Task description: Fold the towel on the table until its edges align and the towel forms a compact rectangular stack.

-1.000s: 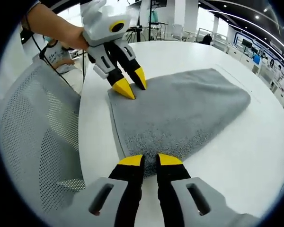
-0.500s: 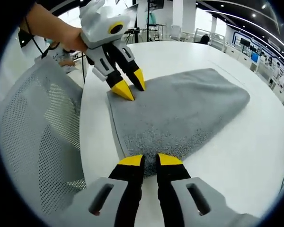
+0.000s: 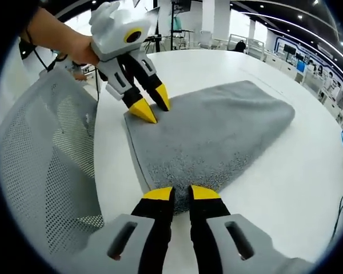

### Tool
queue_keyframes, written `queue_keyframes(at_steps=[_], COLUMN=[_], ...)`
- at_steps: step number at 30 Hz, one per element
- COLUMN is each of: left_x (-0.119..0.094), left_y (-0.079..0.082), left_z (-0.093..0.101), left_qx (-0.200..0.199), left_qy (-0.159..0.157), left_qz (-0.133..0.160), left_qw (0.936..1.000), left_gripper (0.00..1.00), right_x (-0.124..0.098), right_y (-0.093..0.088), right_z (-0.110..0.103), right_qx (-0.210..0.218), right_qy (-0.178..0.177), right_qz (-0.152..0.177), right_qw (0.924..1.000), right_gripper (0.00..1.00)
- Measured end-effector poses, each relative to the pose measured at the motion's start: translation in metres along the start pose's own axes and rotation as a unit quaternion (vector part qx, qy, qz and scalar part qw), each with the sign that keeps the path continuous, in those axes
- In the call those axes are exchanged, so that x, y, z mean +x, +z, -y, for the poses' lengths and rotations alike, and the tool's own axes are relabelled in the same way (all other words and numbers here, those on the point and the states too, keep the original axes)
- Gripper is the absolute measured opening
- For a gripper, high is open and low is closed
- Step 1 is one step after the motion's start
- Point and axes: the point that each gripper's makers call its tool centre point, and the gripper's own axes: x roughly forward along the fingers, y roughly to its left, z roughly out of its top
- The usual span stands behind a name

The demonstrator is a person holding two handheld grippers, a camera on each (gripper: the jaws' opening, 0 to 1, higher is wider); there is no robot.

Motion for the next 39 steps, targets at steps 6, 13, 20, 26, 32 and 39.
queue_keyframes(at_steps=[6, 13, 20, 26, 32, 39], left_x=[0.002, -0.007, -0.021, -0.023, -0.011, -0.005], left_y=[0.004, 0.006, 0.007, 0.003, -0.013, -0.013], left_z=[0.003, 0.003, 0.007, 0.033, 0.044, 0.039], left_qx=[0.021, 0.034, 0.026, 0.050, 0.090, 0.131], left_qy=[0.008, 0.023, 0.023, -0.018, -0.032, -0.006], left_qz=[-0.005, -0.013, 0.004, 0.004, -0.021, -0.042], left_qw=[0.9997, 0.9991, 0.9994, 0.9986, 0.9952, 0.9905], left_gripper=[0.19, 0.21, 0.23, 0.24, 0.29, 0.25], right_x=[-0.003, -0.005, -0.013, -0.012, -0.004, -0.002], right_y=[-0.003, 0.000, 0.005, 0.001, -0.005, -0.004], right_z=[-0.004, -0.004, -0.015, -0.026, -0.026, -0.019], right_qx=[0.005, 0.007, -0.003, -0.038, -0.079, -0.130], right_qy=[0.002, 0.018, 0.039, 0.055, 0.051, 0.024], right_qz=[0.002, 0.004, 0.010, 0.007, -0.008, -0.036], right_qw=[1.0000, 0.9998, 0.9992, 0.9977, 0.9955, 0.9906], right_gripper=[0.09, 0.13, 0.23, 0.32, 0.33, 0.23])
